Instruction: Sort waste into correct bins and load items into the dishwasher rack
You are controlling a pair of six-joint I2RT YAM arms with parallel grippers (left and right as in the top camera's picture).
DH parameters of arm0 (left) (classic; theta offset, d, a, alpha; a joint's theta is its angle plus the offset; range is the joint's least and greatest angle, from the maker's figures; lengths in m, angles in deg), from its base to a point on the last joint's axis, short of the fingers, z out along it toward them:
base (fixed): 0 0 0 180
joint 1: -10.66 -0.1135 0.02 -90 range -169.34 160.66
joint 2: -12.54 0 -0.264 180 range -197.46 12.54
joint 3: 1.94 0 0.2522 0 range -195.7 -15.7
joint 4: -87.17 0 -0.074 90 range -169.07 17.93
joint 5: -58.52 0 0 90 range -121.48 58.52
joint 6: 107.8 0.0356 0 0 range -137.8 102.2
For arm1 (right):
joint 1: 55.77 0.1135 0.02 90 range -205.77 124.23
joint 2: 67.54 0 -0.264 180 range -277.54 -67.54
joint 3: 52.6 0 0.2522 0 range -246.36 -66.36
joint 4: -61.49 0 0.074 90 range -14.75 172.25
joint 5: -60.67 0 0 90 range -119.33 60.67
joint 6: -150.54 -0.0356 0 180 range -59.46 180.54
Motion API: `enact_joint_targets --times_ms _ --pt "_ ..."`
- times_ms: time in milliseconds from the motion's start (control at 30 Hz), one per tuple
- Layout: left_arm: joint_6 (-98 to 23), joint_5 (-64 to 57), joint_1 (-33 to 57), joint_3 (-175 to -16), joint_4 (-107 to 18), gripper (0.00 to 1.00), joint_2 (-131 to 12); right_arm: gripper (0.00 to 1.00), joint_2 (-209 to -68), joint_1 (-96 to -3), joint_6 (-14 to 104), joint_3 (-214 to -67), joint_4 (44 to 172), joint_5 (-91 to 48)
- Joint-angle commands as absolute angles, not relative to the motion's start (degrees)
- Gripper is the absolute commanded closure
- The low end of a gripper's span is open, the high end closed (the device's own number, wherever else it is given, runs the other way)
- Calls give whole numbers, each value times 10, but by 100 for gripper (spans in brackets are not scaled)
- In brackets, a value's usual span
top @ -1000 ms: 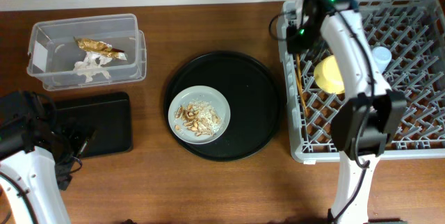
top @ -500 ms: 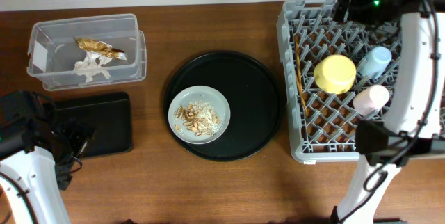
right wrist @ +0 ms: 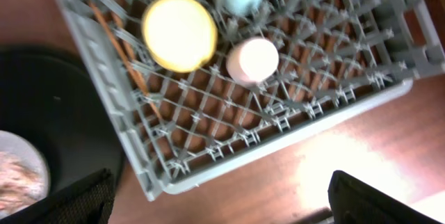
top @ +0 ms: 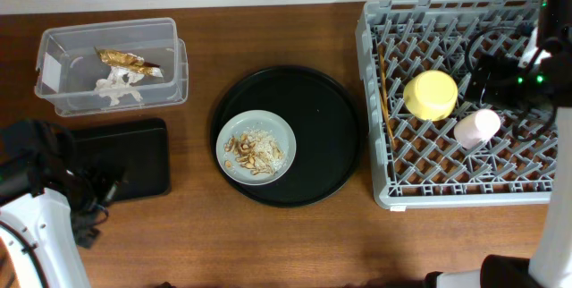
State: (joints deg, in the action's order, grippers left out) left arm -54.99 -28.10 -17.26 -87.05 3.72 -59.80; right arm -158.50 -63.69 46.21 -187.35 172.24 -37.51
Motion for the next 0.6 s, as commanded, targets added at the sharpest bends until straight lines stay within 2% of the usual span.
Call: enact_joint_targets --times_ms 0,167,333,433,567 --pt "-523 -118 -171 -870 125 1 -599 2 -1601 -641 452 -1852 1726 -404" --pt "-391 -53 -83 -870 131 1 -594 2 -1609 -641 452 -1852 1726 -404" --pt "-376 -58 79 -870 77 1 -587 2 -1609 -641 452 -1852 1726 -404" --pt "-381 -57 181 -870 -9 1 -588 2 -1609 -641 452 -1852 1726 -404" --pt "-381 -61 265 -870 -60 1 -588 2 -1609 -641 452 -1852 1726 -404"
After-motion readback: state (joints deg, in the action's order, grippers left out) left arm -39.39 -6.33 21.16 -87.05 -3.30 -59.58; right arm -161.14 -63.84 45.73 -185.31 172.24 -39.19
